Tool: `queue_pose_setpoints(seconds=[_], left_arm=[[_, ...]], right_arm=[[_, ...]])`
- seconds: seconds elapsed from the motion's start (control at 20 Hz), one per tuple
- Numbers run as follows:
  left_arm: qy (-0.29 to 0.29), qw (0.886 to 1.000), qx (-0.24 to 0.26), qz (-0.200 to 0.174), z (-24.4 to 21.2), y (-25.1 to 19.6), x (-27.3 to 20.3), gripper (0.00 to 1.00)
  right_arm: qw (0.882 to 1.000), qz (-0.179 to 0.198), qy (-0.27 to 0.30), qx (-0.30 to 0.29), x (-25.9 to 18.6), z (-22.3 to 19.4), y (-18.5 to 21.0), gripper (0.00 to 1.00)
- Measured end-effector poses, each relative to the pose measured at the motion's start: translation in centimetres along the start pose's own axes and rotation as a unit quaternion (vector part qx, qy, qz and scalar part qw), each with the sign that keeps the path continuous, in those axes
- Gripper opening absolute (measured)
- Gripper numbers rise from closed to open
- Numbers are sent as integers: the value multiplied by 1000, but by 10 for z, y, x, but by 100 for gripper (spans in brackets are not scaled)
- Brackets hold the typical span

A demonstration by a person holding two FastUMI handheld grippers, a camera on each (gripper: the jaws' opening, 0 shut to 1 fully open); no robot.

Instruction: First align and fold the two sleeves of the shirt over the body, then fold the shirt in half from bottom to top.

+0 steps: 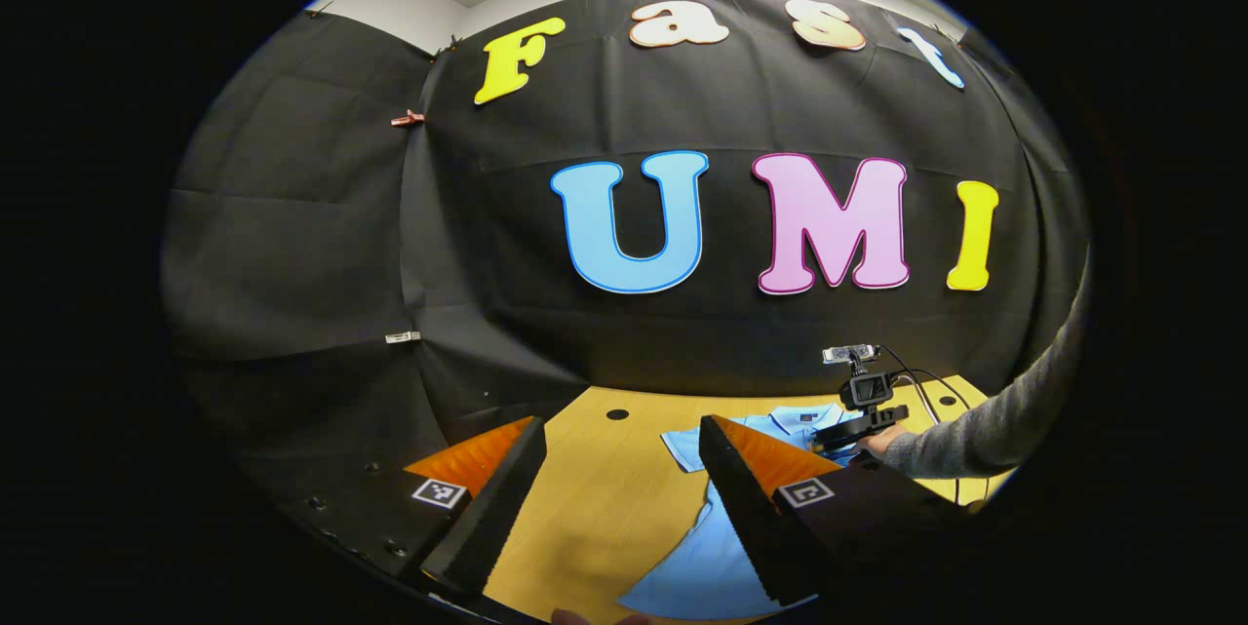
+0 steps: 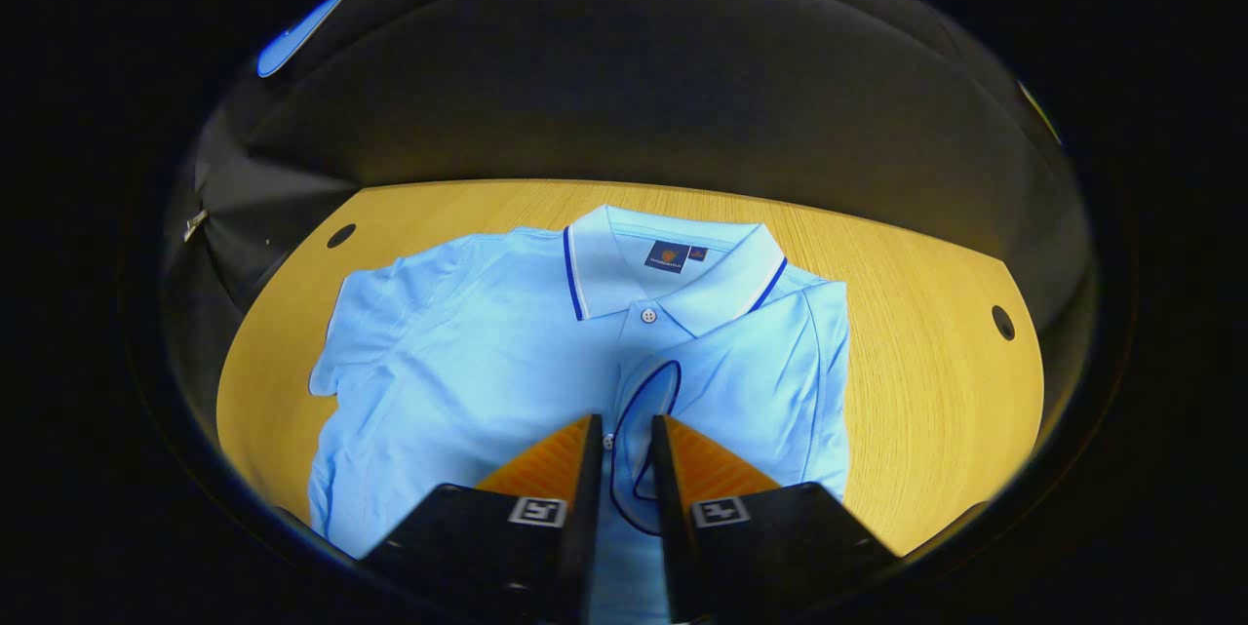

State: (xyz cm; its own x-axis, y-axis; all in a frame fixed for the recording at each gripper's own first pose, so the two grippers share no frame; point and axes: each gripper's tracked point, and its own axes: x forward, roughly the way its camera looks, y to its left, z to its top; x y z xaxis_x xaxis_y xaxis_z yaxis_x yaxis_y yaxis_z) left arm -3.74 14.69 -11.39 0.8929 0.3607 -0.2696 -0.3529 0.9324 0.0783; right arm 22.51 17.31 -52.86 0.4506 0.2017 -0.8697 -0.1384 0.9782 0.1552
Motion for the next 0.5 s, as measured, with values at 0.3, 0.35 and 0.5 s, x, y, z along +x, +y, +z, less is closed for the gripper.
queue_pose_setpoints(seconds=[0.3, 0.35, 0.5], left_arm=[[-2, 1000, 6, -12, 4, -2, 0, 100], [-4, 1000, 5, -14, 5, -2, 0, 100], [-11, 1000, 4, -24, 10, -7, 0, 100]], right_arm=[[996, -5, -86, 22, -32, 48, -3, 80], [993, -3, -114, 20, -45, 63, -3, 80], [979, 3, -201, 19, -99, 102, -6, 80]])
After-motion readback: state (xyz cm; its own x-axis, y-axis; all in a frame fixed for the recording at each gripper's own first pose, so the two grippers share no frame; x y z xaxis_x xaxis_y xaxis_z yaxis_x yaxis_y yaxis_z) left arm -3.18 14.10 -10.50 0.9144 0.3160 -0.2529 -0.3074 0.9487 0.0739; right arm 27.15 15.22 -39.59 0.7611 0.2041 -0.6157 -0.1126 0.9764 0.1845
